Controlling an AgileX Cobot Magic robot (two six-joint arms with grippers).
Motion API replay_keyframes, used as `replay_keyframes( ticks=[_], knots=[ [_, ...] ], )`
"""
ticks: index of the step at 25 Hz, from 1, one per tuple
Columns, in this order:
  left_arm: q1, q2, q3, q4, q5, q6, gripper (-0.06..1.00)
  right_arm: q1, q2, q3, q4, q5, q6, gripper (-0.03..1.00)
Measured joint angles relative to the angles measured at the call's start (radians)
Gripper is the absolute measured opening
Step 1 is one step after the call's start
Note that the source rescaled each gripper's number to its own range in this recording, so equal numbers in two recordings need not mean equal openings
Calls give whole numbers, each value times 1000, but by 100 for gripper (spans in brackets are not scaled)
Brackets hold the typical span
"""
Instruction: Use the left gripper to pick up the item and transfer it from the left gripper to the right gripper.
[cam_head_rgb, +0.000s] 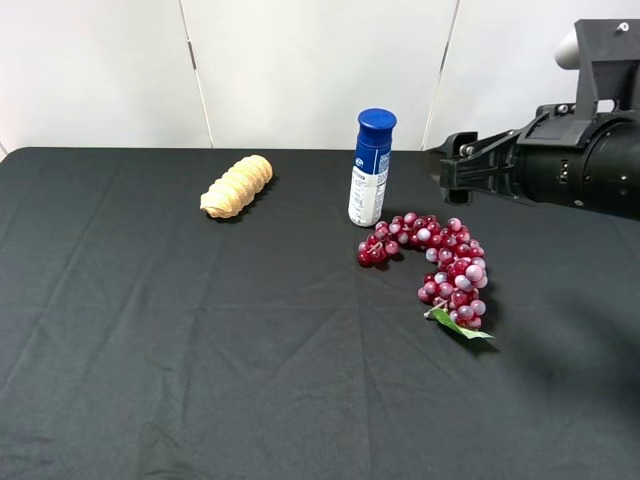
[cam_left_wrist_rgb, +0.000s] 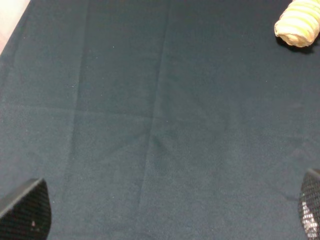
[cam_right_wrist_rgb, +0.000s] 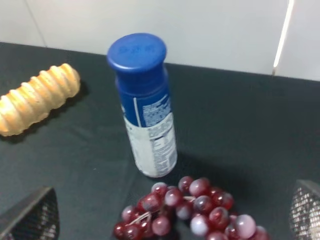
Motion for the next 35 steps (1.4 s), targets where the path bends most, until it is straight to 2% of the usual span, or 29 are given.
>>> replay_keyframes(
  ticks=[3,6,16,23,26,29,35],
  knots=[
    [0,0,0,0,0,0,98,-31,0,0,-89,14,63,100],
    [0,0,0,0,0,0,98,-57,0,-1,-220,75,192,100],
    [0,0,0,0,0,0,98,-68,0,-4,-698,290,768,100],
    [0,0,0,0,0,0,98,-68,0,-75,-1052,473,1069,100],
    [0,0,0,0,0,0,98,-68,0,-117,-1174,546,1165,100],
    [0,0,0,0,0,0,98,-68,-1,-144,-1253,608,1210,100],
    [0,0,0,0,0,0,98,-68,-69,-151,-1319,677,1225,100]
  ],
)
